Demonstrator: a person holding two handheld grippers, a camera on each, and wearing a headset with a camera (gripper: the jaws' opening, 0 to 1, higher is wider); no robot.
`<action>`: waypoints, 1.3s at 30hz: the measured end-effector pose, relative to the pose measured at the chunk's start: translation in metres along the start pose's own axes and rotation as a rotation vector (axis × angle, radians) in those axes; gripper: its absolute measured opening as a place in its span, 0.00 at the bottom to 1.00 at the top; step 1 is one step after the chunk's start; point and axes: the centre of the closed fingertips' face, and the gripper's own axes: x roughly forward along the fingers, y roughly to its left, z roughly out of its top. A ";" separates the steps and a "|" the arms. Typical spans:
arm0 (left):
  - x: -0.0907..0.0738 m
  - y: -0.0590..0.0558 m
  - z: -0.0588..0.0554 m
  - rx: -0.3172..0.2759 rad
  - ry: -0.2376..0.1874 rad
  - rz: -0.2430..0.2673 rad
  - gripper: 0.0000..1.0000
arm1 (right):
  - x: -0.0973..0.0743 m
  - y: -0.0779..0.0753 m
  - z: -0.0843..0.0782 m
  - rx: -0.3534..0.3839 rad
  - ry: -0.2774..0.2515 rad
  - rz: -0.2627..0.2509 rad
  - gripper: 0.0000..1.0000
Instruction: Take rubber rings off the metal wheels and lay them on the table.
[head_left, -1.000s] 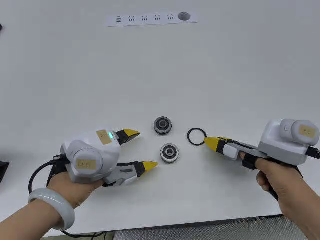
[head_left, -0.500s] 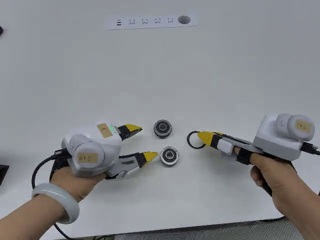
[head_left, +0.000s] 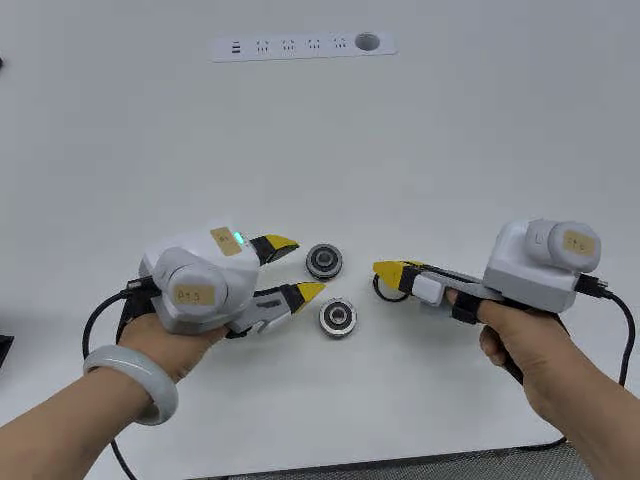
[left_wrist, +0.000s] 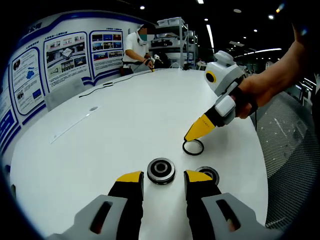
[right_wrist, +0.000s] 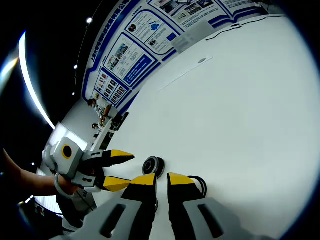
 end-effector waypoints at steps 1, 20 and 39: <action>0.002 0.001 0.001 0.003 0.002 0.001 0.32 | 0.001 0.001 0.000 0.000 0.000 0.004 0.09; 0.020 0.003 0.003 0.013 0.044 -0.014 0.22 | 0.014 0.012 0.002 0.004 0.007 0.030 0.09; 0.028 0.001 -0.001 0.035 0.082 -0.032 0.16 | 0.021 0.007 0.003 0.016 0.010 0.038 0.09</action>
